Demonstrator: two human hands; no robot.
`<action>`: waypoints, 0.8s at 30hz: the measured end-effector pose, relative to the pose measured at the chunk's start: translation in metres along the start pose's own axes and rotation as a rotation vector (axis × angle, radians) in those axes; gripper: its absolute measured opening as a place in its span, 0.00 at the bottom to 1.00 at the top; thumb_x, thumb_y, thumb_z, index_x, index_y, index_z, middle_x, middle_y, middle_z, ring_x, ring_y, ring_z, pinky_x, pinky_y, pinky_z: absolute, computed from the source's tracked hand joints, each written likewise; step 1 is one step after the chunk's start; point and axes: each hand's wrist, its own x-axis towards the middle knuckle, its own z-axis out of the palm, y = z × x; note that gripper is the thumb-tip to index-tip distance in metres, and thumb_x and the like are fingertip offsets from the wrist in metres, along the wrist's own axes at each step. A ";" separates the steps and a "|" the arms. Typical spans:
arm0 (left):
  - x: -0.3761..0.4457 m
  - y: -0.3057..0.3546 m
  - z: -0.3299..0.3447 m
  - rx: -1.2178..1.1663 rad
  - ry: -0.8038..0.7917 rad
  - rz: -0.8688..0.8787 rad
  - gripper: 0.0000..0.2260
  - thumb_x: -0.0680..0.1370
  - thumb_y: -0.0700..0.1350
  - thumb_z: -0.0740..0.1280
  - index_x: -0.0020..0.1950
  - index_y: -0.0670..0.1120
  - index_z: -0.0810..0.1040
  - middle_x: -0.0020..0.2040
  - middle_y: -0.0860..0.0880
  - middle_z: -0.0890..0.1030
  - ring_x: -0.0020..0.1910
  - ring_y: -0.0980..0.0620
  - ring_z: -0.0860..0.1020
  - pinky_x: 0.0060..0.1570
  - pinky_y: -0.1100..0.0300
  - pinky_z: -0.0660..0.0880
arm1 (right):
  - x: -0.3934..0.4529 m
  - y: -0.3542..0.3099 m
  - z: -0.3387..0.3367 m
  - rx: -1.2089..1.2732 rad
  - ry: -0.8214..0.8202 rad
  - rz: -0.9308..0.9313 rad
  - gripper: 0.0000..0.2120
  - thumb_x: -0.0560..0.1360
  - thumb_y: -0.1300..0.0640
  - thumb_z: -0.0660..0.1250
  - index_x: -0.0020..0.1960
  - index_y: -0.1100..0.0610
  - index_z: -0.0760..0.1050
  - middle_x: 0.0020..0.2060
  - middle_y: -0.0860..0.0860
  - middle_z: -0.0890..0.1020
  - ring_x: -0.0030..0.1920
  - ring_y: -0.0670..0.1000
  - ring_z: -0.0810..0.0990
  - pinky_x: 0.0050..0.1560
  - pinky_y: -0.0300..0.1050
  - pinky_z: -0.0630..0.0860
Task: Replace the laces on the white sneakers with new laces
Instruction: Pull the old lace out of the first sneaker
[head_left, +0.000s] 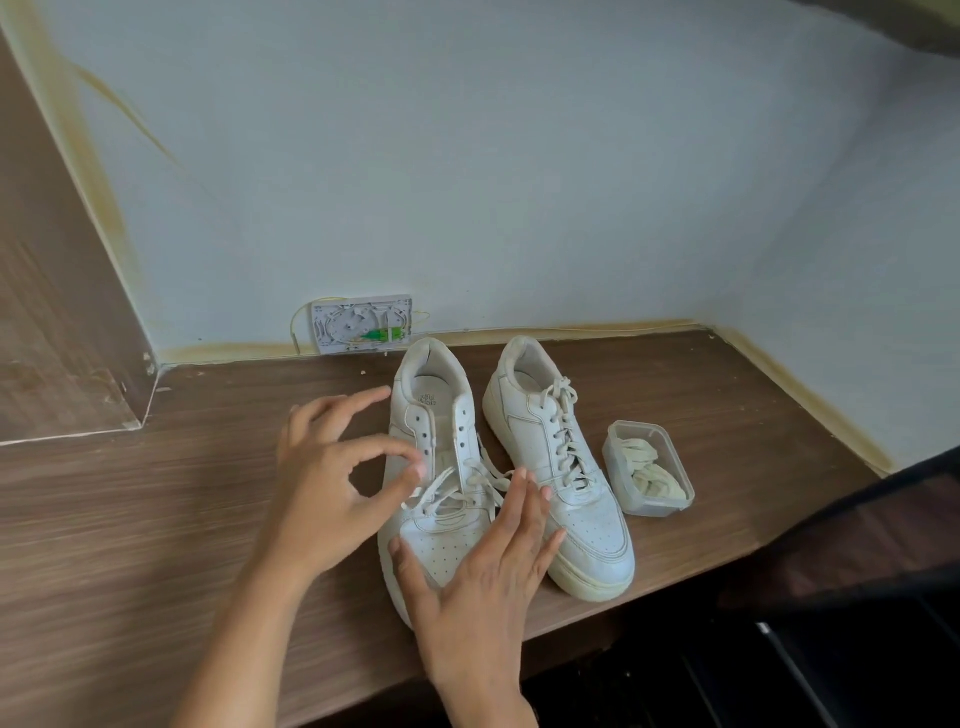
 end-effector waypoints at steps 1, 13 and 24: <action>0.001 0.003 0.002 0.029 0.007 0.033 0.12 0.70 0.67 0.65 0.43 0.64 0.84 0.68 0.60 0.73 0.66 0.53 0.62 0.69 0.42 0.59 | 0.000 -0.001 0.000 -0.002 0.002 -0.001 0.54 0.71 0.29 0.64 0.80 0.56 0.40 0.79 0.51 0.48 0.79 0.52 0.40 0.76 0.55 0.37; -0.005 0.011 0.038 0.236 -0.101 0.078 0.05 0.77 0.53 0.68 0.48 0.57 0.84 0.77 0.51 0.65 0.72 0.40 0.60 0.69 0.27 0.53 | 0.004 -0.004 -0.001 0.001 -0.055 0.009 0.54 0.71 0.29 0.62 0.78 0.51 0.31 0.78 0.49 0.42 0.78 0.52 0.34 0.76 0.60 0.39; 0.001 0.002 -0.019 -0.105 0.170 -0.103 0.07 0.64 0.54 0.62 0.26 0.56 0.75 0.64 0.61 0.75 0.66 0.50 0.61 0.64 0.53 0.56 | 0.006 -0.006 -0.004 0.043 -0.032 0.041 0.54 0.70 0.29 0.64 0.78 0.50 0.33 0.78 0.50 0.46 0.78 0.49 0.35 0.75 0.51 0.32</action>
